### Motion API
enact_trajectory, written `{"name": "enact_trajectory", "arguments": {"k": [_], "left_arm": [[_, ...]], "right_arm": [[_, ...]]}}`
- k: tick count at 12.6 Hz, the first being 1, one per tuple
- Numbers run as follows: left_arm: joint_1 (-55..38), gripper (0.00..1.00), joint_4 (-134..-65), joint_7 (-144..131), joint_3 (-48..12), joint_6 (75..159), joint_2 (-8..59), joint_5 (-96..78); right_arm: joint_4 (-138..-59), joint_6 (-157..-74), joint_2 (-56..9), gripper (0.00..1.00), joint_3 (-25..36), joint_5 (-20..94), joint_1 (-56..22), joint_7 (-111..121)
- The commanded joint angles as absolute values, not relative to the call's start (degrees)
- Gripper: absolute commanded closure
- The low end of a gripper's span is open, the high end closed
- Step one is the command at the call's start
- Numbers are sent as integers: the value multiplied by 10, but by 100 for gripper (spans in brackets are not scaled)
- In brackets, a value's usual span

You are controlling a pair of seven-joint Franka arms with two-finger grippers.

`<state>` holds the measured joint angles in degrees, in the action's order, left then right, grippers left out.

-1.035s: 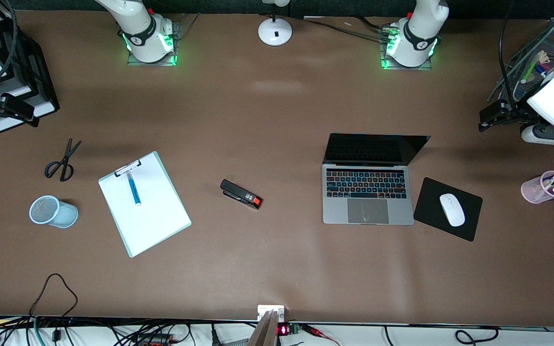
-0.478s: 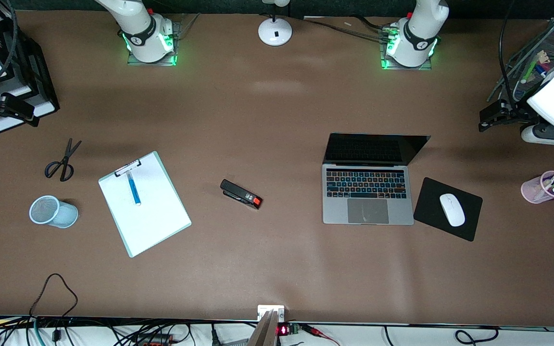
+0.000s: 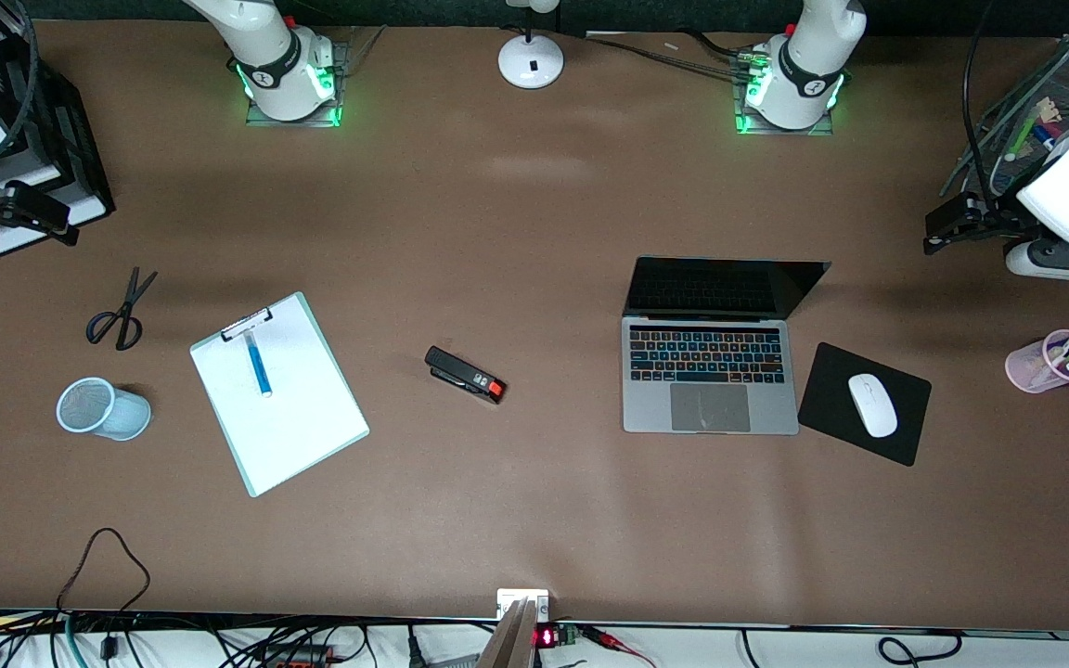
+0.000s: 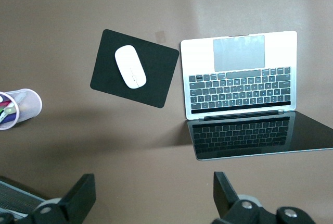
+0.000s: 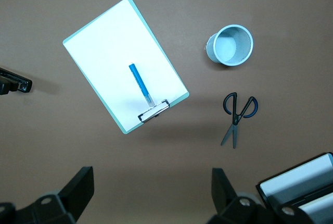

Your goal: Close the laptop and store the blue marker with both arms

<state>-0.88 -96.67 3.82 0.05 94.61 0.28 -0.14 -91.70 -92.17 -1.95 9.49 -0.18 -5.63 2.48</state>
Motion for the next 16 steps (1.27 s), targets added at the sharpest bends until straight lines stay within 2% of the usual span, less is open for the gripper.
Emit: {"name": "enact_trajectory", "arguments": {"k": [1, 8, 9, 12, 13, 14, 16], "left_arm": [[-6, 0, -959, 44, -3, 938, 10, 11], [-8, 0, -939, 49, -3, 909, 51, 9], [-11, 3, -939, 48, -3, 908, 55, 8], [-16, 70, -940, 48, -4, 889, 60, -5], [-16, 84, -940, 46, -3, 877, 60, -11], [-16, 93, -940, 44, -3, 868, 60, -12], [-15, 95, -946, 44, -4, 855, 59, -14]], "right_arm": [[-923, -929, -33, 0, 93, -7, -60, 22], [-917, -1019, -132, 0, 93, -3, -89, 23], [-912, -1029, -148, 0, 93, -3, -94, 25], [-912, -1067, -191, 0, 93, -5, -120, 25], [-912, -1071, -206, 0, 93, -4, -124, 26], [-912, -1077, -220, 0, 93, -4, -127, 26], [-912, -1089, -254, 0, 92, -3, -127, 34]]}}
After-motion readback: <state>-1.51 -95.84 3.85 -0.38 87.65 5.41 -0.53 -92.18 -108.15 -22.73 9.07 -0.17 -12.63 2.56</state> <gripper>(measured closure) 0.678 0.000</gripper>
